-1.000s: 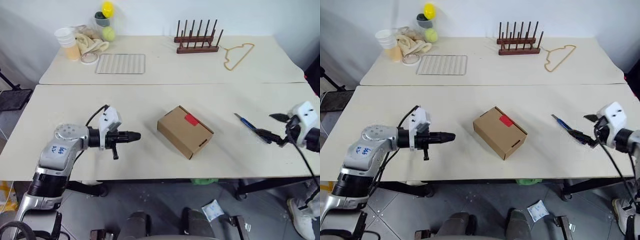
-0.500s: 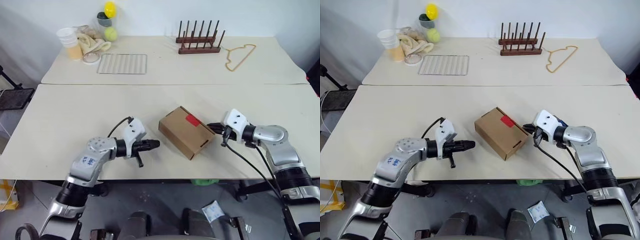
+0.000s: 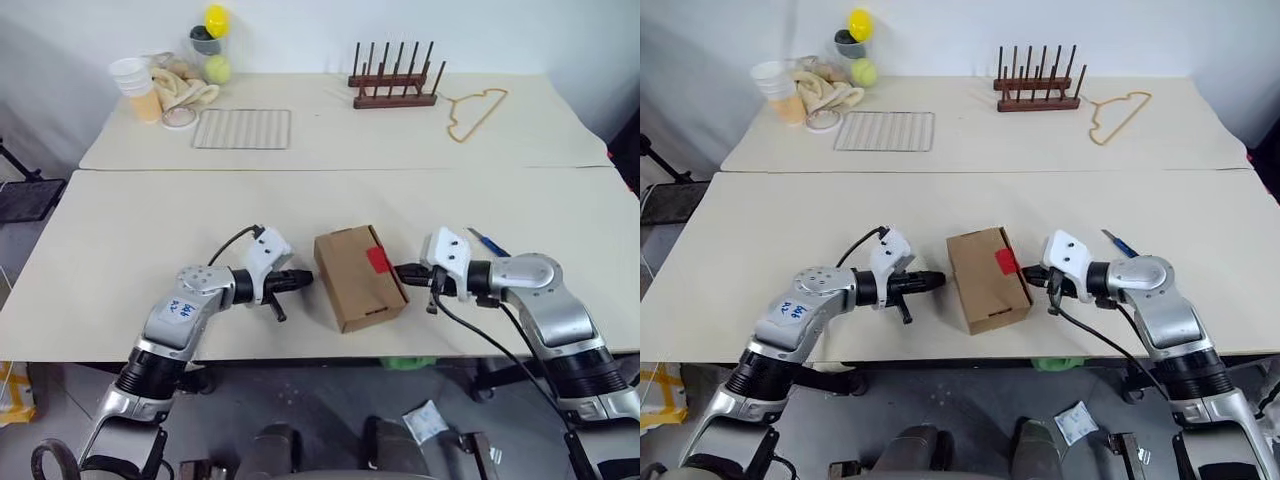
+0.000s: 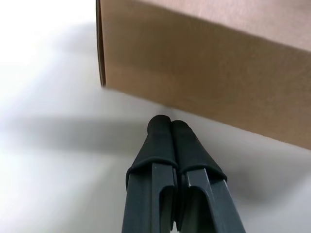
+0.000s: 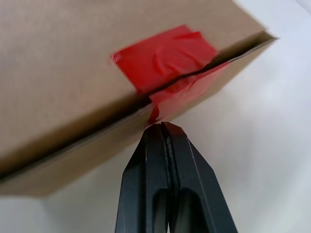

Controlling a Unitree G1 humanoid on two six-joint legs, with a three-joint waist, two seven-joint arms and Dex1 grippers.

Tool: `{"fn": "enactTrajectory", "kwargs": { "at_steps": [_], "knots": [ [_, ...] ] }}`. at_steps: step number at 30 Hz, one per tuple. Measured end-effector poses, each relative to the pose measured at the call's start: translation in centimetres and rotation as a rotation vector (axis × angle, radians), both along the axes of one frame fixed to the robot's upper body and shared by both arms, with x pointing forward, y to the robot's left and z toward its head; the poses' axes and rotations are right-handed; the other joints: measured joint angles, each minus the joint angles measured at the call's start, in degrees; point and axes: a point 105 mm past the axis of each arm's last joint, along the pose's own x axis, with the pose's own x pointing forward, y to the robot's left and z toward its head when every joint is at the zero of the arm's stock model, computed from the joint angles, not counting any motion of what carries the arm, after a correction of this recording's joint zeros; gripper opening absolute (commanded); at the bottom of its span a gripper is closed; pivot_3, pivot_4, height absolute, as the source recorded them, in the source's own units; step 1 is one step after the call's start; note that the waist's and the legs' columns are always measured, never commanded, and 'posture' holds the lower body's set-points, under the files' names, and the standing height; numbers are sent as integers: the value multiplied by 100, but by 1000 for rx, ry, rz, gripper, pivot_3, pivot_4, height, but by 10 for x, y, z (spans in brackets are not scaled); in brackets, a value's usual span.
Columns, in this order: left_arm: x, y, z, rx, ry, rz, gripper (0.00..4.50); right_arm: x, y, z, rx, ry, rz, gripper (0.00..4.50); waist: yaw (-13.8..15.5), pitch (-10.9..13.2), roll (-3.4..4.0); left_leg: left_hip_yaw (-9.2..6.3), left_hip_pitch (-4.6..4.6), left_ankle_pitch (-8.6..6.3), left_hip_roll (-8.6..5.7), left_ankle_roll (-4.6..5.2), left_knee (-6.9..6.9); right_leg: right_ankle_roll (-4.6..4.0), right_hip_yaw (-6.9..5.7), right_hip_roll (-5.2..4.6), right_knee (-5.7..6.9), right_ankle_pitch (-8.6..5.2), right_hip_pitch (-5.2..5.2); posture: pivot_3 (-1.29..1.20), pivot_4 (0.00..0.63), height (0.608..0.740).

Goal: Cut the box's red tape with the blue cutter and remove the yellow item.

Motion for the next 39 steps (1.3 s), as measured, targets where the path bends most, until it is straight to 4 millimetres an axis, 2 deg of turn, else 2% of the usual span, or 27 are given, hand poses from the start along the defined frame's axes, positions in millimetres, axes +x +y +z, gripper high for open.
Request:
{"fn": "enactTrajectory", "kwargs": {
  "at_steps": [17, 20, 23, 26, 28, 30, 32, 34, 35, 37, 39],
  "knots": [
    [-8, 7, 2, 7, 20, -33, 0, -22, 16, -8, 18, 94, -27, 22, -9, 0, 0, 0, 1, 0, 0, 0, -1, 0, 0, 0, 0, 0, -1, 0, 150, 740],
    [-12, 20, 1, 45, 35, -47, 0, -27, 14, -8, 31, 124, -28, 22, -9, 0, 0, 0, 0, -1, 0, 0, -3, -1, 0, 0, 0, 0, -2, 0, 150, 740],
    [-20, 47, 11, 82, 45, -87, 0, -30, 0, 0, 84, 177, -67, 22, -12, 3, 1, -1, -2, -1, 3, 0, -5, -2, 1, 0, -4, -1, -7, 0, 150, 740],
    [-28, 69, 37, 101, 37, -151, 0, -25, -23, 27, 137, 211, -176, 608, -4, 4, 1, -20, -2, -2, 10, 1, -3, -3, 2, -1, -3, -1, -6, 0, 150, 740],
    [-33, 70, 56, 80, 34, -217, 0, -18, -40, 45, 154, 247, -287, 1268, 9, 4, 1, -41, -2, -3, 17, 2, -3, -4, 2, -6, -1, -1, -5, 0, 150, 740],
    [-34, 64, 71, 47, 10, -260, 0, -20, -47, 50, 171, 321, -346, 1988, 11, 4, 1, -48, -1, -4, 23, 2, -5, -4, -3, -6, 0, -2, -3, 0, 150, 740],
    [-29, 46, 84, -10, -42, -302, 0, -22, -45, 50, 197, 421, -381, 2698, 15, 4, 1, -48, -6, -4, 11, 3, -4, -4, -4, -6, -1, -1, -3, 0, 150, 740],
    [-23, 16, 96, -81, -98, -355, 0, -23, -31, 55, 259, 514, -369, 3412, 10, 4, 0, -45, -6, -4, -2, 4, 0, -4, -2, -6, 1, -1, -3, 0, 150, 740],
    [-23, -4, 97, -102, -109, -400, 0, -24, -19, 61, 281, 550, -340, 3729, 6, 4, 0, -43, -6, -3, -3, 5, 0, -4, -1, -6, 3, -1, -4, 0, 150, 740],
    [-21, -25, 90, -102, -100, -433, 0, -27, -6, 67, 298, 588, -316, 4379, -7, 4, 0, -41, -5, -4, -2, 4, -3, -4, -3, -2, 8, -1, -7, 0, 150, 740],
    [-14, -32, 80, -97, -71, -408, 0, -27, -2, 67, 309, 605, -329, 4379, -31, 4, 0, -29, -6, -4, 0, 3, -10, -4, -2, 1, 9, -1, -17, 0, 150, 740]
  ]
}}
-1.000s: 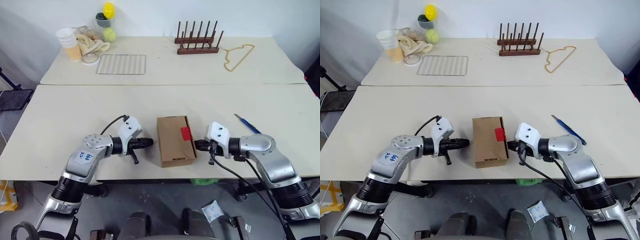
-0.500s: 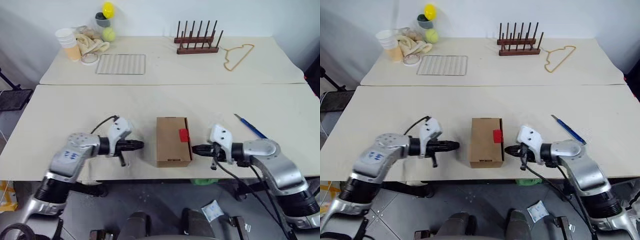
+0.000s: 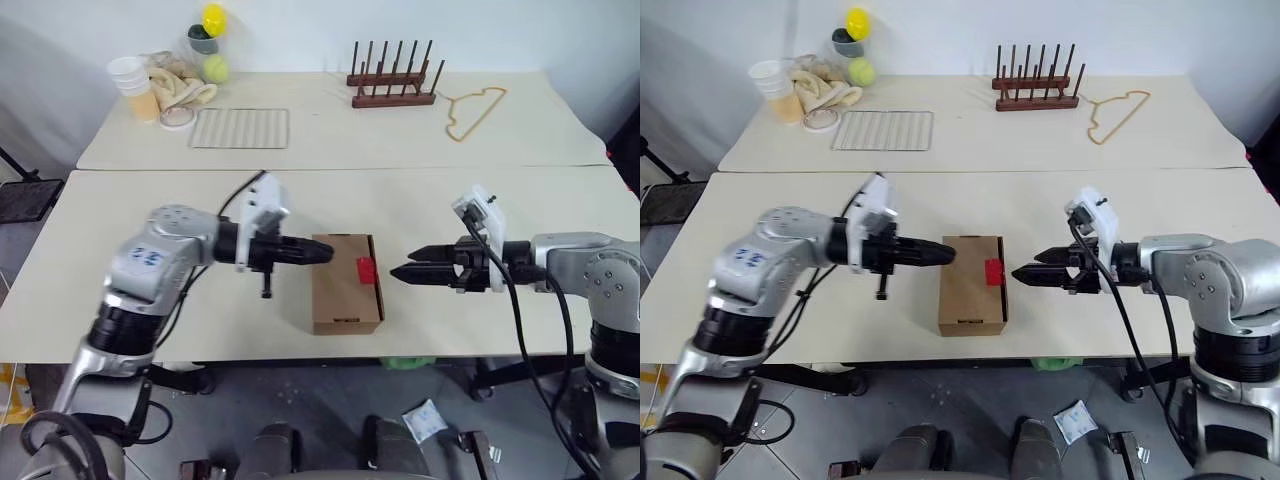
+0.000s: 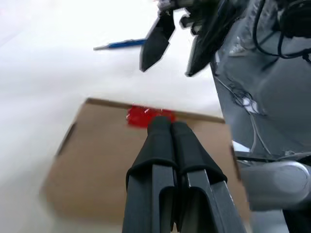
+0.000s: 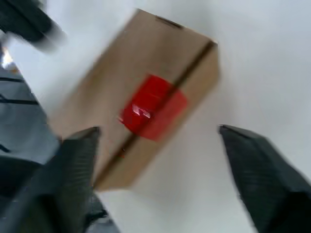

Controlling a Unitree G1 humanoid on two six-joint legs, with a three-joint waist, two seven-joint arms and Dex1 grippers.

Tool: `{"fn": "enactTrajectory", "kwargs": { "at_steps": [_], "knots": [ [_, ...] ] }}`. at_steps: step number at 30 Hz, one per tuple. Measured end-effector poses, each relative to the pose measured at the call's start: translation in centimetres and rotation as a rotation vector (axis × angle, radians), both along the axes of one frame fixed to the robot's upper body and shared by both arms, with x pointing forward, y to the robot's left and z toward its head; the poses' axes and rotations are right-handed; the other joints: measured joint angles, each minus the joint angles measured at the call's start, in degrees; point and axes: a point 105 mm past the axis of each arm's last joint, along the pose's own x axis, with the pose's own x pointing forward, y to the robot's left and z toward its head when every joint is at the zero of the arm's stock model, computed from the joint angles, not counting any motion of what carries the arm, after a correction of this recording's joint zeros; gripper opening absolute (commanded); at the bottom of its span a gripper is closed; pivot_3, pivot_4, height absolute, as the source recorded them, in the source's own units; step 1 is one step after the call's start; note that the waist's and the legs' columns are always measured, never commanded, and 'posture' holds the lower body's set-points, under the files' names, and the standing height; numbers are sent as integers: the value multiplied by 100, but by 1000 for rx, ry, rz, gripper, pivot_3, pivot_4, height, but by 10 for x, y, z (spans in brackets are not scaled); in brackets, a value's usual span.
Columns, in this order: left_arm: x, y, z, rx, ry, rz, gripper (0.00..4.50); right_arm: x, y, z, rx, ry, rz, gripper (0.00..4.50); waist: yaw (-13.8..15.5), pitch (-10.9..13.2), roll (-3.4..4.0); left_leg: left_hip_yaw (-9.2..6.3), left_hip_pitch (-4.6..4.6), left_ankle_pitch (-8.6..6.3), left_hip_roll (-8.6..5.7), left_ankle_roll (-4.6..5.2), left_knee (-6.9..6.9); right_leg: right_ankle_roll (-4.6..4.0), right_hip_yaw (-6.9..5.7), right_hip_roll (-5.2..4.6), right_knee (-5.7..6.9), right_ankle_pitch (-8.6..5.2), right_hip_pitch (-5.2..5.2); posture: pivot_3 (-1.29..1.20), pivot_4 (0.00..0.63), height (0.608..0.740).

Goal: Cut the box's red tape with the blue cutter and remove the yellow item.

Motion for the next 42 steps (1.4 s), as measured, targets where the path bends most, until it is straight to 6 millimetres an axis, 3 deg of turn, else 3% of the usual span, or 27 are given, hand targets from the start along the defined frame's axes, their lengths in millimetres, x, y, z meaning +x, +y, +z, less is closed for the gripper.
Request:
{"fn": "enactTrajectory", "kwargs": {
  "at_steps": [12, 34, 42],
  "knots": [
    [7, -16, -28, 93, 17, 9, 0, 6, 8, -25, -92, 42, -67, 4379, 19, 0, 0, 46, -4, 0, 0, 0, 4, 0, 3, -1, -1, 0, -6, 0, 150, 740],
    [7, -16, -30, 105, -18, 10, 0, 19, -3, -31, -200, -55, -79, 4379, 24, -1, -2, 46, -2, 0, 0, 0, 6, 0, 3, -1, -2, 0, -1, 0, 150, 740],
    [8, -16, -30, 105, -19, 17, 0, 26, 11, -32, -246, -85, -88, 4379, 19, -1, -2, 46, 0, 0, 2, 1, 8, 0, 4, -1, -1, 0, -1, 0, 150, 740]
  ]
}}
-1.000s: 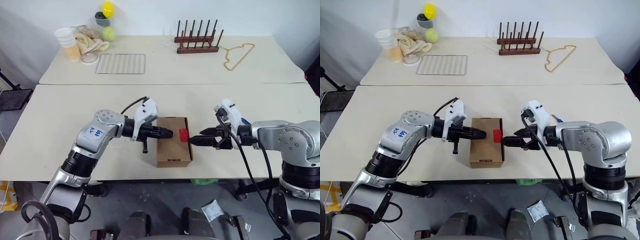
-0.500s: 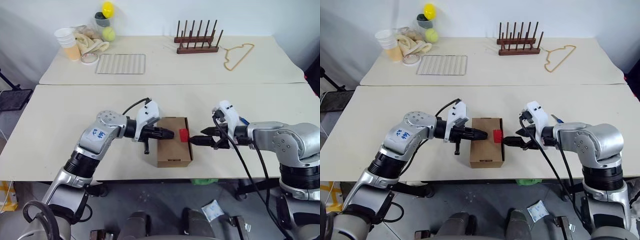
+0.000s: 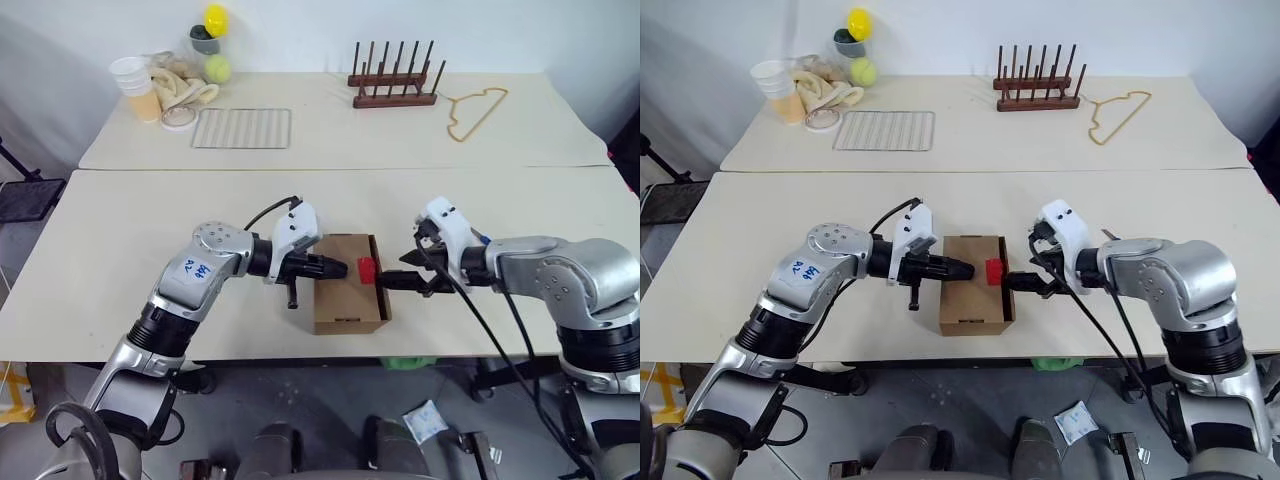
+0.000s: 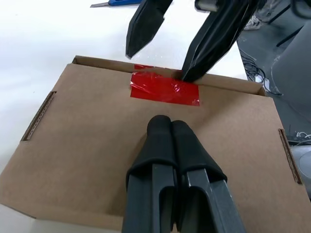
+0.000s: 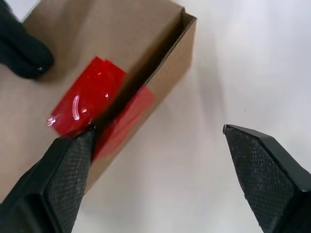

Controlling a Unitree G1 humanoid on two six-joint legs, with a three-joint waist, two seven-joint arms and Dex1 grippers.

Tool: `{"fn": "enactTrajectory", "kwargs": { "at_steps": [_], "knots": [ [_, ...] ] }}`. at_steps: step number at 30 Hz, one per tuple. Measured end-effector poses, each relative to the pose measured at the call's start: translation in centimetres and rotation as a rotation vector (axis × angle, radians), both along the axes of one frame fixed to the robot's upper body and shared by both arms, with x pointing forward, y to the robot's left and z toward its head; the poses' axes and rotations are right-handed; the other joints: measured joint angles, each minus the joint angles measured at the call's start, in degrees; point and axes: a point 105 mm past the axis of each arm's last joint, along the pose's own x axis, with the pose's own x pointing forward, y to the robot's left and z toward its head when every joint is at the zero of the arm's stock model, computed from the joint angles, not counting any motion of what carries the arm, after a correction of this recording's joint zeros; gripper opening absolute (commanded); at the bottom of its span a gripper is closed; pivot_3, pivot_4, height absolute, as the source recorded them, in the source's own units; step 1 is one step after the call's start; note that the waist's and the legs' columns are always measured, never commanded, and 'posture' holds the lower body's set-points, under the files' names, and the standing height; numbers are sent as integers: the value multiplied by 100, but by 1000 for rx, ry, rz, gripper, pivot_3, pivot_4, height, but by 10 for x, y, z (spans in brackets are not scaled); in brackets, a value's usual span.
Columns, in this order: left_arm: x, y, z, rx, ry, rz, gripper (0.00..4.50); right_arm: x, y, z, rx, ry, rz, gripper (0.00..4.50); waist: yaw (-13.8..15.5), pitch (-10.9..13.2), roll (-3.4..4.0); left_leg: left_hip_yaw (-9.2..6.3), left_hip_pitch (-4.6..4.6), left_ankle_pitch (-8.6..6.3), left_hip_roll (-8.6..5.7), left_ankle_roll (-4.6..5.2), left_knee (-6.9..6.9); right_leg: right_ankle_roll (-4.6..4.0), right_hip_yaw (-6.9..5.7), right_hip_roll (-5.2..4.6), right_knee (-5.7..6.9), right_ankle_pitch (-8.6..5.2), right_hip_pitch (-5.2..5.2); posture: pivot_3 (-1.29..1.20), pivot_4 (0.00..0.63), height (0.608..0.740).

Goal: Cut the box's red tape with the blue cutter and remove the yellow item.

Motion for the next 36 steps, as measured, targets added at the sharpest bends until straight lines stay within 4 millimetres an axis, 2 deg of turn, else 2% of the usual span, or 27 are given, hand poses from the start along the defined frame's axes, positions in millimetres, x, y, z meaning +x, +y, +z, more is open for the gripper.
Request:
{"fn": "enactTrajectory", "kwargs": {
  "at_steps": [7, 11, 16, 23, 30, 34, 36],
  "knots": [
    [0, -1, 0, -1, -1, 5, 0, 2, 3, -3, -102, -77, 22, 4379, 5, -2, -2, 0, 2, 0, 0, 0, 0, 0, 0, 0, 0, 0, 1, 0, 150, 740],
    [-2, -1, 0, -2, -2, 3, 0, 1, -6, -11, -156, -73, 29, 4379, 13, -2, -3, 0, 1, 0, -2, 0, -2, 0, -1, -1, -3, 0, 2, 0, 150, 740],
    [-2, 0, -1, -2, -2, 10, 0, 4, -32, -23, -210, -51, -27, 4379, 6, -2, -3, 2, 1, 0, -1, 1, -2, 0, -1, -1, -7, 0, 4, 0, 150, 740],
    [-2, 0, -1, -1, -2, 14, 0, 7, -31, -32, -205, -86, -10, 4379, 4, -4, -7, 2, 2, 0, 1, 1, -1, 0, -1, 0, -6, 0, 5, 0, 150, 740],
    [-2, -1, -1, -3, -3, 11, 0, 6, -36, -27, -162, -81, -3, 4379, 10, -3, -7, 2, 2, 0, 0, 1, -2, 0, -1, -1, -9, 0, 5, 0, 150, 740],
    [-2, 0, -1, -2, -3, 11, 0, 7, -51, -14, -116, -76, -39, 4379, 7, -4, -7, 2, 2, 0, 1, 1, -2, 0, -2, -1, -9, 0, 5, 0, 150, 740],
    [-2, 0, 0, -4, -8, 8, 0, 4, -51, -4, -25, -18, -42, 4379, 7, -3, -7, 2, 2, 0, 2, 1, -1, 0, -1, -1, -8, 0, 5, 0, 150, 740]
  ]
}}
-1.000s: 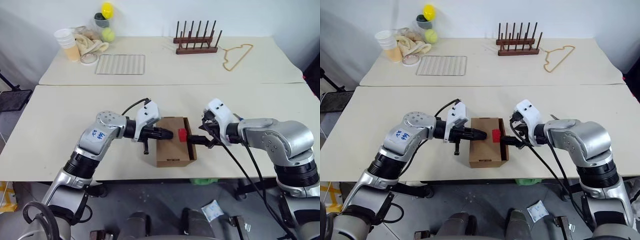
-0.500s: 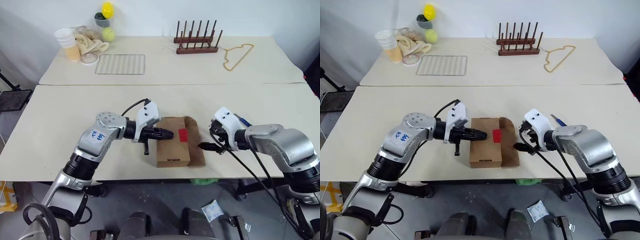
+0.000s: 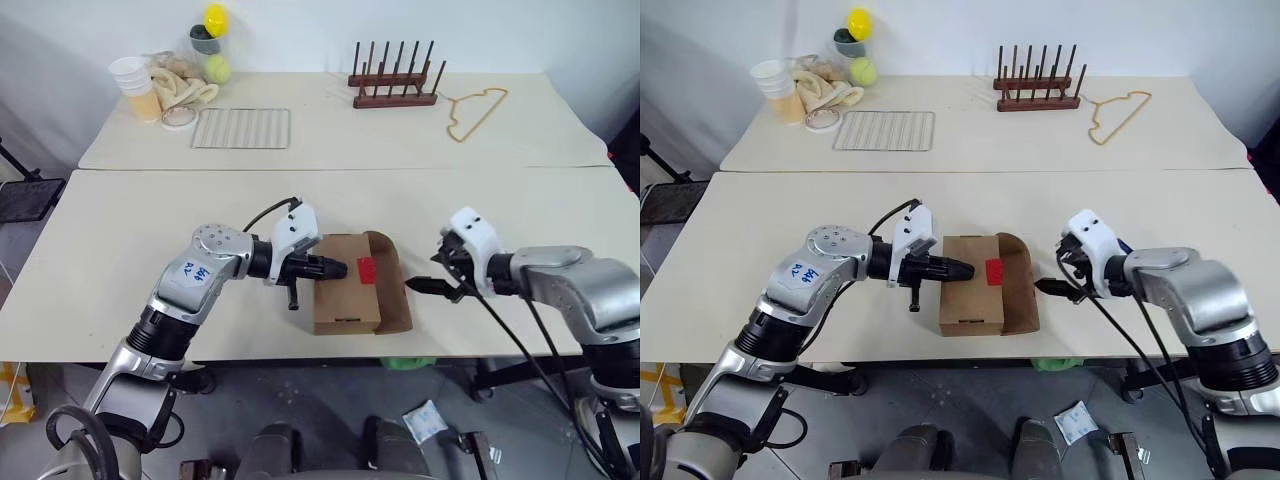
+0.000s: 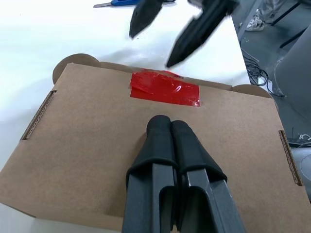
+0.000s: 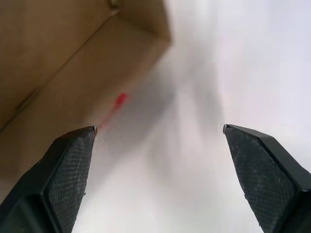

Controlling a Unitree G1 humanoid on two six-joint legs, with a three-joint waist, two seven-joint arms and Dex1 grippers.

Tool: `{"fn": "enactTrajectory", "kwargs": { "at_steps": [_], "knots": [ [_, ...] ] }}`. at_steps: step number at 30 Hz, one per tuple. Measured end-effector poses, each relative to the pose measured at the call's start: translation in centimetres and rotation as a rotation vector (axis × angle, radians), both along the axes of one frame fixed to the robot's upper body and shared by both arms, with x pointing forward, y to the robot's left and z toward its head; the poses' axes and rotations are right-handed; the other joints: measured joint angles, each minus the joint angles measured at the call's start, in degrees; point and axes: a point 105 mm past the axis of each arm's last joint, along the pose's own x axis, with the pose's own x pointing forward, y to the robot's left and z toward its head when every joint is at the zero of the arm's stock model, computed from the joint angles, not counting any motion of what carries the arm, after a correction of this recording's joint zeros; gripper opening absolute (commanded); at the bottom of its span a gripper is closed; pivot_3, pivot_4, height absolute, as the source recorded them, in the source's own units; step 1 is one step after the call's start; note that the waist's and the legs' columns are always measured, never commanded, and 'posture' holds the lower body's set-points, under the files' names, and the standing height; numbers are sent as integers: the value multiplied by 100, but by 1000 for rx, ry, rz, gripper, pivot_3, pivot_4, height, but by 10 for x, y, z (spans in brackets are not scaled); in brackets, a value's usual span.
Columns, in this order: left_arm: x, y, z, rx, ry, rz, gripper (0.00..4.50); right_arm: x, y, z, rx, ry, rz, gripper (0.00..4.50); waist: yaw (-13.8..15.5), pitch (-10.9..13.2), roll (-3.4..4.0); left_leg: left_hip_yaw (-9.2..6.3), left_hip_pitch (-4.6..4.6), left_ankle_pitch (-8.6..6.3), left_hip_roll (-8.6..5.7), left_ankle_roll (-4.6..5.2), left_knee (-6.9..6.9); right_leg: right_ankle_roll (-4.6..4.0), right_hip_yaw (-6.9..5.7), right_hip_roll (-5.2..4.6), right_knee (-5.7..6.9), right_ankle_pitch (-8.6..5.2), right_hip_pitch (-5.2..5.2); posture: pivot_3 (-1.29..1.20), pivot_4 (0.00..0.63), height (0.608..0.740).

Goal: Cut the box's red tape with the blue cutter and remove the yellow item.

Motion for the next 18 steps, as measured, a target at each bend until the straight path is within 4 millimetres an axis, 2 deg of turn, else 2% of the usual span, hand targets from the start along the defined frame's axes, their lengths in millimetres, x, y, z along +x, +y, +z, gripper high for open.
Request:
{"fn": "enactTrajectory", "kwargs": {
  "at_steps": [3, 5, 9, 12, 18],
  "knots": [
    [0, 1, 0, -4, -5, -6, 0, -2, 6, 23, 128, 47, 20, 4379, -1, 0, 0, -1, 0, 0, 2, 0, 0, 0, 0, 0, -1, 0, 0, 0, 150, 740],
    [1, 1, 0, -7, -9, -11, 0, -3, 10, 28, 181, 81, 21, 4379, -1, 0, 0, -3, 0, 0, 3, 0, -1, 0, -3, 0, 0, 0, 0, 0, 150, 740],
    [1, 1, 1, -11, -16, -16, 0, -5, 23, 6, 251, 234, 2, 4379, 1, 0, 0, -2, -3, 0, 1, 0, -1, 0, -2, -1, 0, 0, -2, 0, 150, 740],
    [1, 1, 1, -11, -17, -17, 0, -5, 22, -6, 240, 292, -33, 4379, 1, 0, 1, -2, -5, 0, -2, 0, -1, 0, -1, -2, 0, 0, -4, 0, 150, 740],
    [1, 1, 1, -12, -17, -17, 0, -3, 27, -14, 285, 350, -46, 4379, -7, 0, 1, 0, -4, 0, -2, 0, -1, 0, -2, -1, 2, 0, -4, 0, 150, 740]
  ]
}}
